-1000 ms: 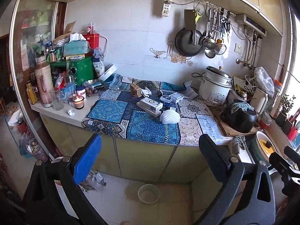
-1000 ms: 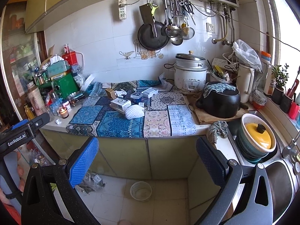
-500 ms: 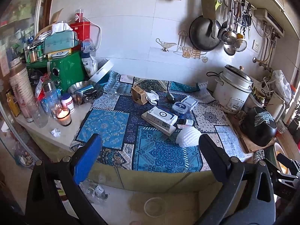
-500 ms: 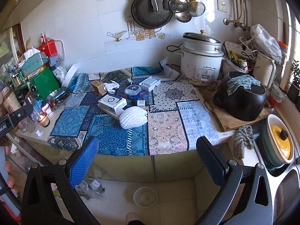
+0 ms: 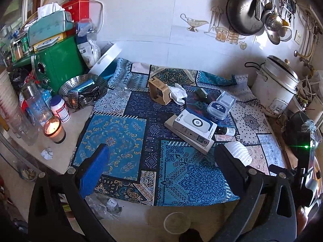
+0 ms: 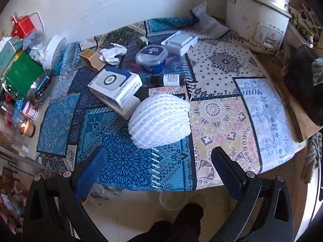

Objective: Collect trash
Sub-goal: 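Close the right tool on the foam net while the left reaches the HP box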

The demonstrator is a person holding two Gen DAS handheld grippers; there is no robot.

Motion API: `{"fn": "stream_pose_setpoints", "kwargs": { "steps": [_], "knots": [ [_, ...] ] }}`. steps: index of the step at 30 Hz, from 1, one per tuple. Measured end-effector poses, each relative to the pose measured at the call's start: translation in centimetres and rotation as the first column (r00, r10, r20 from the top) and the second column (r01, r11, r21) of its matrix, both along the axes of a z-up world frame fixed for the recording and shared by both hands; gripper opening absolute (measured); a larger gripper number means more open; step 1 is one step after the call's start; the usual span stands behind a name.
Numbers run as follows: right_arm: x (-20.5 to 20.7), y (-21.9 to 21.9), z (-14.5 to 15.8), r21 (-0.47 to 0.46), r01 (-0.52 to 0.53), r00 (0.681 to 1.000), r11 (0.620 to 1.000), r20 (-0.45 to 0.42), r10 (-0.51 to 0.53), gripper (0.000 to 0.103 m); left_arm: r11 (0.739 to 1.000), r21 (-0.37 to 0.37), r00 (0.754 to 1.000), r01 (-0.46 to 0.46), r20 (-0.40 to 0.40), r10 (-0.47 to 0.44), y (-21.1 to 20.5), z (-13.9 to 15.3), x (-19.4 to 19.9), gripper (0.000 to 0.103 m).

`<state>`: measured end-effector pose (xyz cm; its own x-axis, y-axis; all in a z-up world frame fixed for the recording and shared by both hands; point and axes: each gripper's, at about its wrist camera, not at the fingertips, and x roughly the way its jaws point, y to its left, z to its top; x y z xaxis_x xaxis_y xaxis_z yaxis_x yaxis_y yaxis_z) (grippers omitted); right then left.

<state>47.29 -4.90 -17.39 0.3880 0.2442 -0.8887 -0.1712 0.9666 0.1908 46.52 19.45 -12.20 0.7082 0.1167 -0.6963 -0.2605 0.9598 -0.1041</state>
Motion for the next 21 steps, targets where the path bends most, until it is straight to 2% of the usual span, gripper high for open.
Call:
{"fn": "stream_pose_setpoints", "kwargs": {
  "steps": [7,10,13,17,21],
  "knots": [
    [5.2,1.5,-3.8,0.008,-0.071,0.992,0.997,-0.104,0.072,0.102,0.998,0.026,0.997,-0.053,-0.047,0.054,-0.7,-1.4,4.5,0.103],
    [6.5,2.2,-4.8,0.012,-0.144,0.98,0.99,-0.135,0.144,0.098,0.998,0.005,0.995,-0.065,-0.076,0.065,-1.4,-2.1,7.1,0.095],
    [7.3,1.7,-5.0,0.057,-0.199,0.968,0.978,-0.146,0.206,0.09,0.997,-0.026,0.991,-0.074,-0.116,0.07,-2.3,-3.1,10.1,0.092],
    [8.5,0.5,-4.4,0.122,-0.266,0.948,0.956,-0.149,0.282,0.068,0.992,-0.065,0.982,-0.109,-0.16,0.098,-3.6,-4.3,14.0,0.092],
    [9.9,-1.3,-3.0,0.116,-0.328,0.937,0.938,-0.091,0.339,0.06,0.978,-0.075,0.957,-0.195,-0.231,0.173,-4.4,-5.9,18.0,0.092]
  ]
}}
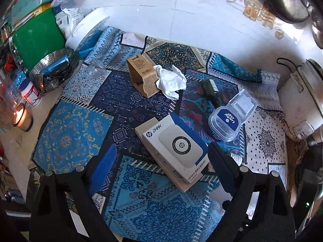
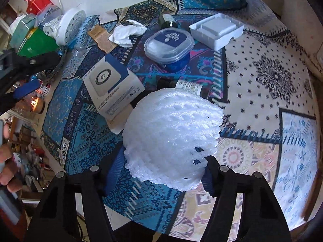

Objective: Collect trash
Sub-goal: 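Close the right tool on the foam net while the left reaches the HP box, then lift the foam net with the right tool while the left tool grasps the HP ZHAN box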

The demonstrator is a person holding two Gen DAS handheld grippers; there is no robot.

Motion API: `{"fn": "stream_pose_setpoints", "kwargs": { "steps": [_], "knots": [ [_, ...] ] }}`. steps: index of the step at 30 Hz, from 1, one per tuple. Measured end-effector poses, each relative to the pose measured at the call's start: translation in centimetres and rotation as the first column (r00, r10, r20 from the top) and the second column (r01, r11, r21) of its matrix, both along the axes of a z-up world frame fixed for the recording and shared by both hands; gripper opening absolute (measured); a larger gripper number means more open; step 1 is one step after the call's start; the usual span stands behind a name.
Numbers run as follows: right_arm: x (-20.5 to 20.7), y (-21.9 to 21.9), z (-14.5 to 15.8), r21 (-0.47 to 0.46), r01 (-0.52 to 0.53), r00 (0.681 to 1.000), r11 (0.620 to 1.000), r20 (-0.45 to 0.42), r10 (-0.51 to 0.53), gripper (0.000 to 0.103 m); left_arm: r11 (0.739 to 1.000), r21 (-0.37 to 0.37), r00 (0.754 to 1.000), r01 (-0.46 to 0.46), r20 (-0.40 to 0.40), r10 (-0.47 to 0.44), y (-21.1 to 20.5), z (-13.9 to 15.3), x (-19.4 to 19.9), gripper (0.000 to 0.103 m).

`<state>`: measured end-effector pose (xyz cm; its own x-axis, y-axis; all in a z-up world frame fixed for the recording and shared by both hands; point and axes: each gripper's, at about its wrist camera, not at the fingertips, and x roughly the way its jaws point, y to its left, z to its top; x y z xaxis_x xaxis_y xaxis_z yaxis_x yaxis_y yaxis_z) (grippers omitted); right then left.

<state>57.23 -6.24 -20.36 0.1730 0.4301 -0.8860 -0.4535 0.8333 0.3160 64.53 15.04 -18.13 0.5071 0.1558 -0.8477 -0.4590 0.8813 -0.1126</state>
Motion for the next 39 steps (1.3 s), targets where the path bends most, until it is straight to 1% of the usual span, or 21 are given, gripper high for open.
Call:
{"fn": "stream_pose_setpoints", "kwargs": {
  "steps": [4,7,9,13,16,18,21,23,25,26,28,31,36,39],
  "knots": [
    [2.1,-2.3,1.4,0.027,-0.01,0.999,1.0,0.037,0.009,0.059,0.997,-0.025,0.994,-0.076,-0.078,0.074,-0.6,-1.8,3.7,0.092],
    [3.5,-4.0,2.2,0.045,0.003,0.998,0.999,0.06,-0.006,0.059,0.993,-0.034,0.989,-0.113,-0.102,0.109,-0.9,-2.8,5.7,0.092],
    [4.4,-5.1,2.6,0.056,0.017,0.997,0.998,0.07,-0.021,0.059,0.988,-0.022,0.982,-0.155,-0.113,0.152,-1.0,-3.5,6.7,0.092],
    [6.0,-6.7,3.0,0.057,0.036,0.995,0.998,0.096,-0.041,0.059,0.962,0.001,0.95,-0.273,-0.16,0.27,-0.7,-5.3,8.1,0.092],
    [6.9,-7.6,3.0,0.066,0.047,0.994,0.997,0.098,-0.053,0.059,0.939,0.071,0.917,-0.337,-0.203,0.344,-0.8,-6.7,8.4,0.092],
    [7.3,-8.2,3.0,0.076,0.051,0.994,0.996,0.095,-0.058,0.059,0.929,0.098,0.902,-0.356,-0.223,0.369,-0.8,-7.5,8.4,0.092],
    [7.5,-8.9,3.1,0.083,0.056,0.993,0.995,0.098,-0.064,0.059,0.929,0.061,0.897,-0.365,-0.246,0.368,-0.7,-8.4,8.0,0.092],
    [7.8,-9.1,2.9,0.09,0.055,0.994,0.994,0.092,-0.064,0.059,0.929,0.034,0.897,-0.368,-0.25,0.364,-0.6,-8.7,7.6,0.092],
    [7.8,-9.3,2.9,0.092,0.05,0.994,0.994,0.09,-0.058,0.059,0.93,0.003,0.904,-0.368,-0.235,0.358,-0.6,-8.8,7.3,0.091],
    [7.8,-9.2,2.9,0.092,0.046,0.994,0.995,0.091,-0.054,0.059,0.93,-0.006,0.906,-0.367,-0.227,0.356,-0.6,-8.8,7.1,0.09],
    [7.7,-9.0,2.9,0.093,0.035,0.995,0.995,0.093,-0.044,0.059,0.936,-0.017,0.916,-0.352,-0.213,0.34,-0.8,-8.6,6.8,0.082],
    [7.4,-8.8,3.1,0.099,0.02,0.995,0.995,0.099,-0.03,0.059,0.948,-0.018,0.931,-0.317,-0.197,0.308,-1.2,-8.2,6.5,0.076],
    [6.3,-8.2,3.6,0.112,0.006,0.994,0.994,0.111,-0.019,0.059,0.961,-0.026,0.952,-0.275,-0.148,0.268,-1.6,-6.7,5.4,0.076],
    [5.2,-7.7,4.1,0.123,0.005,0.993,0.992,0.118,-0.019,0.059,0.971,-0.028,0.967,-0.237,-0.107,0.233,-1.9,-5.0,4.2,0.076]
  ]
}}
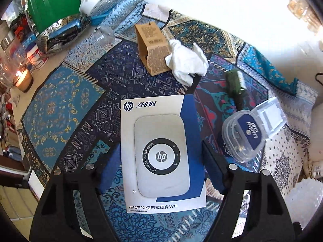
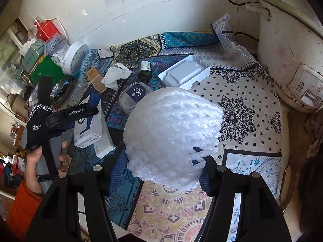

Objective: Collect trash
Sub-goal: 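Lift the foam net with the right tool while the left tool grasps the HP ZHAN box, then carry the HP box and foam net down toward the floor trash bin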

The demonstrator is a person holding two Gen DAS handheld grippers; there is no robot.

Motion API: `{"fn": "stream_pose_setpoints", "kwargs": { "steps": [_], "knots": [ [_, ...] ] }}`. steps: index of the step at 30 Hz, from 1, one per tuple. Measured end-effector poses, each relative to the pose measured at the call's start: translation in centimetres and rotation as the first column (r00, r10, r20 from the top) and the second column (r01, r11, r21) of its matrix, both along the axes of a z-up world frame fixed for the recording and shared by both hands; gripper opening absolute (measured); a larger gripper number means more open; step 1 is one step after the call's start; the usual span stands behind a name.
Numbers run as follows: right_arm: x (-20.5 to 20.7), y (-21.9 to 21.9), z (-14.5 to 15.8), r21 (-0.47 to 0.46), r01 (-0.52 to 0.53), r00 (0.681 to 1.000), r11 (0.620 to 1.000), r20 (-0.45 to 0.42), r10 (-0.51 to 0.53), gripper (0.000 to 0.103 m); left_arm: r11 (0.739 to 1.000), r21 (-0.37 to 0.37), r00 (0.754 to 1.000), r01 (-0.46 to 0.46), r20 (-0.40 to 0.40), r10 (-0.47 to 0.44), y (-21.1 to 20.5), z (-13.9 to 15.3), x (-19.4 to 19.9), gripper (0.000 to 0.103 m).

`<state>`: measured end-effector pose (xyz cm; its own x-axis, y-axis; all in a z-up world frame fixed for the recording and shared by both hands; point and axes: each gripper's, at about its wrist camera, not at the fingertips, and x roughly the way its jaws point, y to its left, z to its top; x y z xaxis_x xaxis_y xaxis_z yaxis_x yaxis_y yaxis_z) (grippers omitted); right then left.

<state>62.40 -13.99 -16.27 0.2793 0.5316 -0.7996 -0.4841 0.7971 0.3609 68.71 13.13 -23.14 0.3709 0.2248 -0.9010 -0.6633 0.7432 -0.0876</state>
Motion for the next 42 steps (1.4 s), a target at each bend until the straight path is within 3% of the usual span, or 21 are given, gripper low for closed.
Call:
{"fn": "stream_pose_setpoints", "kwargs": {
  "steps": [5,11,20,25,33,38,42],
  "knots": [
    [-2.7,1.0,1.2,0.006,0.014,1.0,1.0,0.026,-0.014,0.059,0.996,0.028,0.994,0.085,0.067,-0.086,-0.3,3.2,-3.0,0.076],
    [-7.8,2.6,2.0,-0.007,0.043,0.997,0.999,0.061,-0.042,0.059,0.982,0.085,0.972,0.166,0.154,-0.177,-0.5,6.6,-9.2,0.076],
    [-18.0,4.7,1.6,-0.014,0.185,0.977,0.983,0.107,-0.182,0.059,0.927,0.096,0.906,0.363,0.197,-0.375,0.5,7.4,-20.9,0.076],
    [-22.3,5.3,0.4,-0.018,0.233,0.969,0.972,0.085,-0.231,0.059,0.896,0.076,0.881,0.437,0.165,-0.443,0.8,5.7,-26.6,0.076],
    [-27.1,5.0,-3.6,-0.094,0.226,0.974,0.97,0.001,-0.227,0.059,0.868,-0.021,0.867,0.497,0.065,-0.494,-0.2,0.7,-31.9,0.076],
    [-29.2,4.4,-7.2,-0.142,0.181,0.98,0.973,-0.059,-0.191,0.059,0.859,-0.091,0.863,0.504,0.007,-0.506,-1.8,-4.0,-33.9,0.076],
    [-30.0,3.6,-11.3,-0.163,0.145,0.98,0.976,-0.109,-0.164,0.06,0.872,-0.148,0.878,0.467,-0.038,-0.477,-3.2,-9.3,-34.4,0.076]
  ]
}}
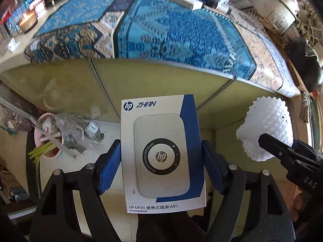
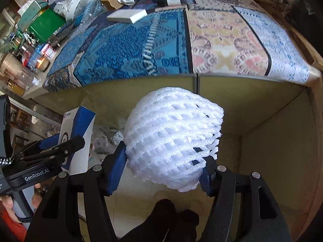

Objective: Collect trash
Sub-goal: 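Carry the HP box and foam net down toward the floor trash bin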

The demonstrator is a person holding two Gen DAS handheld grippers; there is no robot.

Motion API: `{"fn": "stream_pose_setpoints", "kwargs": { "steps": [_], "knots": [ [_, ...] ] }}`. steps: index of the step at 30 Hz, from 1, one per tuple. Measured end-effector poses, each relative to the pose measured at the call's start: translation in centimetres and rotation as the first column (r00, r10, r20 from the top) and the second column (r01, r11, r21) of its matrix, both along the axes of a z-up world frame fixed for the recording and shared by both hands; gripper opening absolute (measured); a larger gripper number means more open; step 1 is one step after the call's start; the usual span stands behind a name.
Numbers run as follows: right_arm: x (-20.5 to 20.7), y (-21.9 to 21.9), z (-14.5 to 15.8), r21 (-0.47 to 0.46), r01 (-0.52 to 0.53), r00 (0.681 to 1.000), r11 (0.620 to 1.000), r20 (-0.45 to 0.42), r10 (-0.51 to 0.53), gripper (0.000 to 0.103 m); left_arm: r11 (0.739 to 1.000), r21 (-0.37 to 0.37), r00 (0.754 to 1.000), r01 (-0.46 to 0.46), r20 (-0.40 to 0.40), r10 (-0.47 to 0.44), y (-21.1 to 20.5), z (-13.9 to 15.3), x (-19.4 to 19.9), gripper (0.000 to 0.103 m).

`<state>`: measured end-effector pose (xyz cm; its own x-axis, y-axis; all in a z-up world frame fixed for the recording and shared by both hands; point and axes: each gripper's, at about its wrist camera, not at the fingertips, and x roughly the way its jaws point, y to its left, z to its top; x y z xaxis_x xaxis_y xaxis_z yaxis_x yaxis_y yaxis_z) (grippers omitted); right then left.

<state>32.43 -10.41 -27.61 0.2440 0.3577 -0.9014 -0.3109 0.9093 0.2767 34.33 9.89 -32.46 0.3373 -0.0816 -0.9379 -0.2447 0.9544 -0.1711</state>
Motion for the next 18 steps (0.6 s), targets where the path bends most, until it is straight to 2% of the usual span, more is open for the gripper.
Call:
{"fn": "stream_pose_setpoints", "kwargs": {
  "steps": [6,9,12,18],
  "knots": [
    [0.1,-2.0,-9.5,-0.046,-0.02,0.996,0.999,-0.092,0.016,0.06,0.998,-0.046,0.995,-0.031,-0.096,0.027,-2.5,-11.1,0.3,0.076],
    [0.6,-3.1,-15.5,-0.059,-0.013,0.989,0.998,-0.147,0.005,0.06,0.998,-0.061,0.99,-0.034,-0.141,0.025,-3.4,-17.4,0.7,0.076],
    [1.3,-3.8,-21.7,-0.074,0.0,0.982,0.997,-0.19,-0.014,0.06,0.992,-0.116,0.983,-0.044,-0.182,0.022,-3.5,-24.0,1.4,0.076],
    [2.3,-4.1,-31.9,-0.08,0.031,0.979,0.996,-0.198,-0.046,0.06,0.988,-0.151,0.973,-0.016,-0.23,-0.019,-4.3,-36.8,3.0,0.076]
  ]
}}
